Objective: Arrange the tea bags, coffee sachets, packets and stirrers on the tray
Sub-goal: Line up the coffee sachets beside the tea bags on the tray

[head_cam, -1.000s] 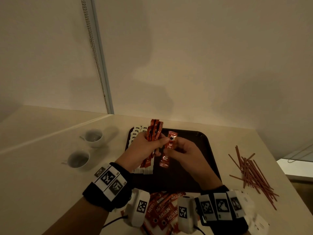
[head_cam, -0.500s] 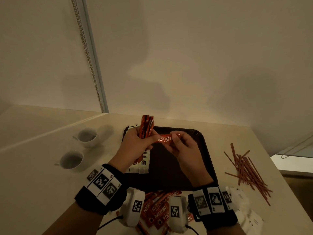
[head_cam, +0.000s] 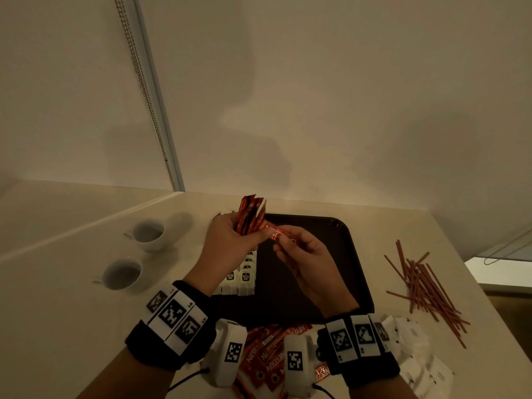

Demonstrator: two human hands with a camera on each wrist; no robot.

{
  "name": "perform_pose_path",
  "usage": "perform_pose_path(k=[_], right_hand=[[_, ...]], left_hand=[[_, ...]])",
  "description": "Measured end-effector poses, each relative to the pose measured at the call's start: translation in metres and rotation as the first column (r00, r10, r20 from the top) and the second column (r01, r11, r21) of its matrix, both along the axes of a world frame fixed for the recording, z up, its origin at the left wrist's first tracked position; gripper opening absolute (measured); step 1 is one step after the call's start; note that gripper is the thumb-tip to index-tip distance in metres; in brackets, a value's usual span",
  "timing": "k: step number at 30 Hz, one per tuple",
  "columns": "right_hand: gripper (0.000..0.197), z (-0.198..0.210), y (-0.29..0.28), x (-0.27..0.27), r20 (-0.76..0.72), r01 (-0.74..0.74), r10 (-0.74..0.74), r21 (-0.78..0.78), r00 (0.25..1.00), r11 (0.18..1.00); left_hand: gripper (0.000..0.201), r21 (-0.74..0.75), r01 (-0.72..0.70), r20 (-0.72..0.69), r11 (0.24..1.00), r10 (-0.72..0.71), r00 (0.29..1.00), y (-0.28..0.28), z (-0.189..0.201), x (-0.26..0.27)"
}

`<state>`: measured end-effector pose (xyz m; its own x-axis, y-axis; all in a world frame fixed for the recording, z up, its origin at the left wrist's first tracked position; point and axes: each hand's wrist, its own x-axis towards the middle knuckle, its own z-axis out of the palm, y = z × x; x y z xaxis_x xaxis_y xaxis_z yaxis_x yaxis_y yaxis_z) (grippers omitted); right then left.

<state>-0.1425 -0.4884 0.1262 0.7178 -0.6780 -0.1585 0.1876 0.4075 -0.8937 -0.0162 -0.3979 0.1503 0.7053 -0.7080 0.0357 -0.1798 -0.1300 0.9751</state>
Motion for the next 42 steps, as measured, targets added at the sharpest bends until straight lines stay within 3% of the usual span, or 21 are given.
perform_pose_path(k=[6,12,17,19,23,25,30,34,42], right_hand=[[0.018,-0.001,-0.009,-0.001,-0.076,-0.015,0.003,-0.158,0.997,0.987],[0.021,-0.006,-0.026,0.005,-0.152,-0.074,0.043,-0.206,0.987,0.976],[0.024,-0.022,-0.055,0.015,-0.257,-0.165,0.116,-0.178,0.959,0.97],[0.024,-0.036,-0.074,0.021,-0.326,-0.136,0.063,-0.206,0.943,0.969],[0.016,-0.08,-0.119,0.036,-0.516,-0.038,-0.142,-0.323,0.845,0.946],[0.013,-0.103,-0.139,0.046,-0.59,-0.022,-0.193,-0.338,0.784,0.941],[0.016,-0.149,-0.176,0.077,-0.734,-0.077,-0.24,-0.369,0.635,0.926],[0.021,-0.165,-0.189,0.098,-0.772,-0.14,-0.275,-0.423,0.574,0.895],[0.031,-0.172,-0.189,0.113,-0.756,-0.154,-0.381,-0.528,0.532,0.835]], left_hand=[[0.007,-0.055,-0.019,-0.284,0.998,0.003,0.959,-0.002,-0.01,0.005],[0.01,-0.052,-0.16,-0.43,0.986,0.122,0.894,-0.006,-0.029,0.011],[0.012,-0.029,-0.15,-0.523,0.988,0.113,0.845,-0.011,-0.045,0.025],[0.01,-0.001,-0.188,-0.622,0.982,0.146,0.769,-0.013,-0.052,0.036],[0.011,0.052,-0.207,-0.859,0.977,0.149,0.489,-0.012,-0.068,0.055],[0.005,0.069,-0.184,-0.894,0.98,0.143,0.424,-0.011,-0.076,0.062],[0.003,0.127,-0.093,-0.847,0.988,0.157,0.507,-0.012,-0.091,0.077],[0.005,0.131,-0.096,-0.843,0.987,0.162,0.514,-0.013,-0.096,0.083],[0.007,0.144,-0.123,-0.827,0.982,0.188,0.529,-0.014,-0.099,0.083]])
